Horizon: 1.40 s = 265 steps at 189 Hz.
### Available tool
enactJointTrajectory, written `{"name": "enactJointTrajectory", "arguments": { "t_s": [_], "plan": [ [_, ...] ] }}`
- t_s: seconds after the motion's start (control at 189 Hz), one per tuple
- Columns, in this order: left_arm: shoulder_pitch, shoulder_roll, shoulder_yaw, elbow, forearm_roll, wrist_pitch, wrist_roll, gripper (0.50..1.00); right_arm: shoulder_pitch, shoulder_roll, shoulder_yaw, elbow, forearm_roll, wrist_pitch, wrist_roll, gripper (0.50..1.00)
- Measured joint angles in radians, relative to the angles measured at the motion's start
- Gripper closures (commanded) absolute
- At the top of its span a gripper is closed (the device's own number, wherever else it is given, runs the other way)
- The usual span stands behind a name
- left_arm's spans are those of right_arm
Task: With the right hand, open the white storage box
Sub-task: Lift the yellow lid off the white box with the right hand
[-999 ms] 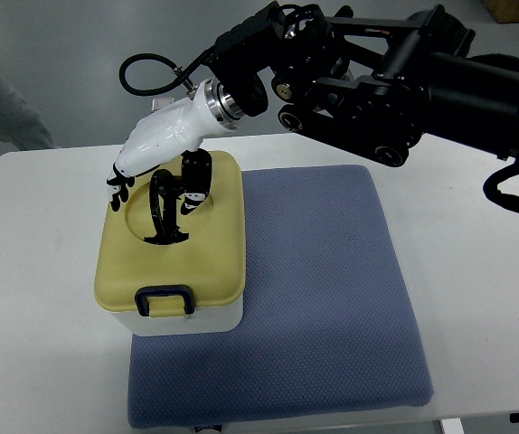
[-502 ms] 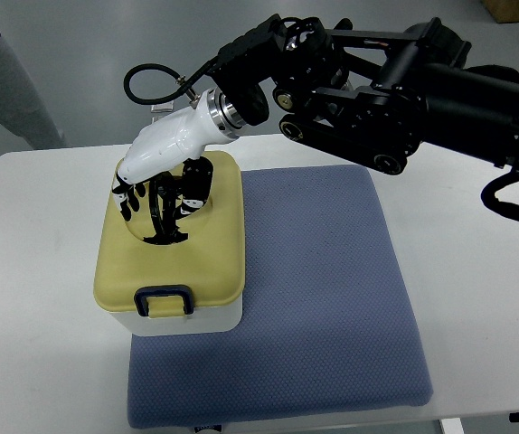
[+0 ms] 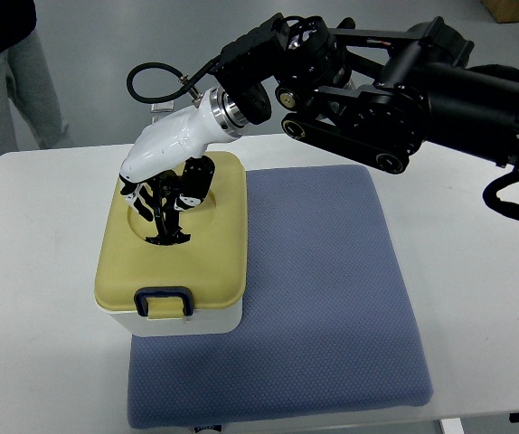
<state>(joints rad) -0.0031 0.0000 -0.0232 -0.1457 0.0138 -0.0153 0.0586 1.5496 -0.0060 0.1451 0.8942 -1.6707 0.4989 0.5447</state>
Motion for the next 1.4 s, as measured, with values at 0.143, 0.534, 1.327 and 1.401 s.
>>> {"name": "enactJointTrajectory", "arguments": {
  "t_s": [0.143,0.534,1.327,1.401],
  "plan": [
    [0.0,0.0,0.0,0.0,0.0,0.0,0.0,0.5,0.0,0.001,0.001,0.007,0.003,0.006,0.004,1.0],
    [0.0,0.0,0.0,0.0,0.0,0.0,0.0,0.5,0.032,-0.01,0.03,0.014,0.022,0.016,0.019,1.0],
    [0.0,0.0,0.0,0.0,0.0,0.0,0.0,0.5,-0.074,-0.391,0.079,-0.098,0.059,-0.067,0.021,1.0],
    [0.0,0.0,0.0,0.0,0.0,0.0,-0.001,0.5,-0.123,-0.409,0.075,-0.104,0.06,-0.101,0.021,1.0]
  ]
}}
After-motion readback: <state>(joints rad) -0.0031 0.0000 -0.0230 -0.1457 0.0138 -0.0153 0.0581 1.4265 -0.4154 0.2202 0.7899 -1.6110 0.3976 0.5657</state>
